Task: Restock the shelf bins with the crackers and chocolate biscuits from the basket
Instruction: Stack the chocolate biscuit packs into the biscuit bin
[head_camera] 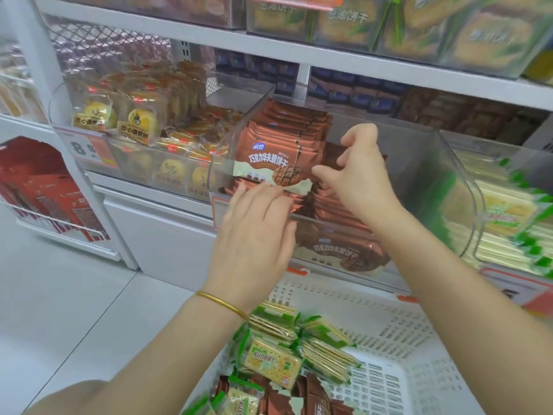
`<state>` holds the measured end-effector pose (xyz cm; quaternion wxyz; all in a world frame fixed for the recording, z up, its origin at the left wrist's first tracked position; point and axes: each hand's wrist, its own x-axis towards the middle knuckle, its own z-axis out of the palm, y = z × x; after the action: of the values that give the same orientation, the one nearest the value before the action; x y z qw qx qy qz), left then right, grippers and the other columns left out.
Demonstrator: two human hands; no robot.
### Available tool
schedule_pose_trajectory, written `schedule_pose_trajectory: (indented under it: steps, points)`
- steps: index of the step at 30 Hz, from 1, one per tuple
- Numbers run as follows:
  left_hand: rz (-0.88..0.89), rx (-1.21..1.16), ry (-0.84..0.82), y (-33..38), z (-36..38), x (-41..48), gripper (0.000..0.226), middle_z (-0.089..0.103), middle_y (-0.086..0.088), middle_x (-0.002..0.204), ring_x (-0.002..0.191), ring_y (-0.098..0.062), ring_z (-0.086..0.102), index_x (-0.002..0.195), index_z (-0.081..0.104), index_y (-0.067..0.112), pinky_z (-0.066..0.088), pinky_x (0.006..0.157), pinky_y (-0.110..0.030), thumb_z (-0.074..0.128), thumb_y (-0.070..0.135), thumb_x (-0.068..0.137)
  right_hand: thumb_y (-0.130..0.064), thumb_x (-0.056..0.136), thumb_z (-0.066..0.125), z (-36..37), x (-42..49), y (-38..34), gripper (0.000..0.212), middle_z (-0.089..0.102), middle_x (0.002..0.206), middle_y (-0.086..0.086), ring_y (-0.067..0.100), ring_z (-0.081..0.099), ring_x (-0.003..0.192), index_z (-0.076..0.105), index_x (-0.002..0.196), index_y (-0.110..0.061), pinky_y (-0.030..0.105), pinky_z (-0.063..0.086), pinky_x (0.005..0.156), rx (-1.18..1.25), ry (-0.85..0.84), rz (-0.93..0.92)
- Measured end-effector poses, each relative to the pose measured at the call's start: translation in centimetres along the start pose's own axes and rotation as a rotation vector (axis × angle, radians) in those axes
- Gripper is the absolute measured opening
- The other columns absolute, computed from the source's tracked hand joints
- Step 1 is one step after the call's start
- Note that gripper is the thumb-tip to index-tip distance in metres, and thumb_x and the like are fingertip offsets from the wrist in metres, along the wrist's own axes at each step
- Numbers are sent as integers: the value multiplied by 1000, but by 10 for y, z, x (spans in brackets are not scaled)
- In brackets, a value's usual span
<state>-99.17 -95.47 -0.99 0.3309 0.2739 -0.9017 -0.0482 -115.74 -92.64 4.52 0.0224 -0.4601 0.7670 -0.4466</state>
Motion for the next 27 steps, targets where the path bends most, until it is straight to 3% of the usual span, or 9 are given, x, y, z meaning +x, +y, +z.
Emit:
schedule_pose_trajectory:
  steps: [4, 6, 9, 11, 13, 17, 21, 23, 27]
  points:
    - [180, -73, -27, 36, 12, -22, 27, 62, -7, 119, 114, -28, 54, 107, 65, 8, 39, 101, -45, 51, 14, 85, -5, 86, 65, -59, -79, 6, 32, 51, 76, 1, 23, 66, 58, 41, 88, -26, 32, 54, 51, 307, -40, -7]
    - [254, -76, -112, 53, 23, -38, 27, 62, -5, 119, 112, -27, 54, 106, 65, 10, 41, 96, -42, 51, 14, 83, -2, 87, 63, -76, -124, 31, 26, 55, 73, 1, 23, 64, 53, 48, 87, -23, 29, 52, 47, 355, -136, 66]
    - [350, -86, -305, 75, 41, -63, 30, 64, -2, 111, 105, -24, 56, 101, 65, 13, 48, 86, -39, 44, 21, 80, -7, 89, 62, -73, -180, 105, 17, 59, 75, 0, 20, 64, 54, 53, 87, -21, 37, 54, 55, 133, -346, 304]
    - [406, -72, -438, 86, 53, -76, 32, 66, 2, 104, 98, -20, 60, 97, 66, 17, 53, 78, -36, 41, 24, 79, -13, 92, 59, -58, -203, 165, 9, 62, 93, 6, 20, 66, 75, 54, 98, -17, 40, 54, 71, -211, -592, 433]
    - [448, -90, -532, 92, 62, -85, 35, 67, 3, 101, 94, -18, 62, 96, 68, 18, 55, 77, -35, 38, 25, 79, -19, 92, 57, -37, -218, 219, 29, 56, 122, 10, 24, 58, 107, 51, 119, -11, 35, 46, 89, -539, -828, 440]
    - [453, -117, -617, 96, 72, -99, 34, 69, 1, 98, 93, -20, 65, 94, 70, 14, 57, 79, -37, 39, 24, 81, -22, 93, 57, -9, -256, 274, 55, 36, 147, 11, 26, 40, 132, 34, 142, -11, 32, 35, 106, -559, -1006, 495]
    - [408, -114, -658, 83, 74, -104, 31, 69, -1, 99, 93, -21, 64, 97, 69, 13, 56, 79, -38, 43, 22, 82, -16, 91, 58, -2, -288, 301, 68, 33, 151, 9, 30, 45, 128, 21, 149, -16, 38, 42, 102, -649, -1117, 562]
    - [393, -91, -683, 77, 74, -106, 32, 69, 1, 98, 91, -20, 64, 95, 68, 14, 57, 77, -37, 41, 25, 82, -11, 89, 58, 0, -293, 303, 61, 46, 140, 9, 28, 53, 116, 30, 143, -16, 38, 48, 93, -645, -1103, 572]
    - [406, -71, -736, 73, 79, -109, 31, 68, 1, 95, 89, -20, 62, 92, 68, 14, 56, 74, -38, 40, 25, 83, -11, 90, 56, 4, -291, 293, 36, 49, 125, 8, 26, 53, 108, 47, 125, -12, 31, 47, 79, -766, -1062, 497]
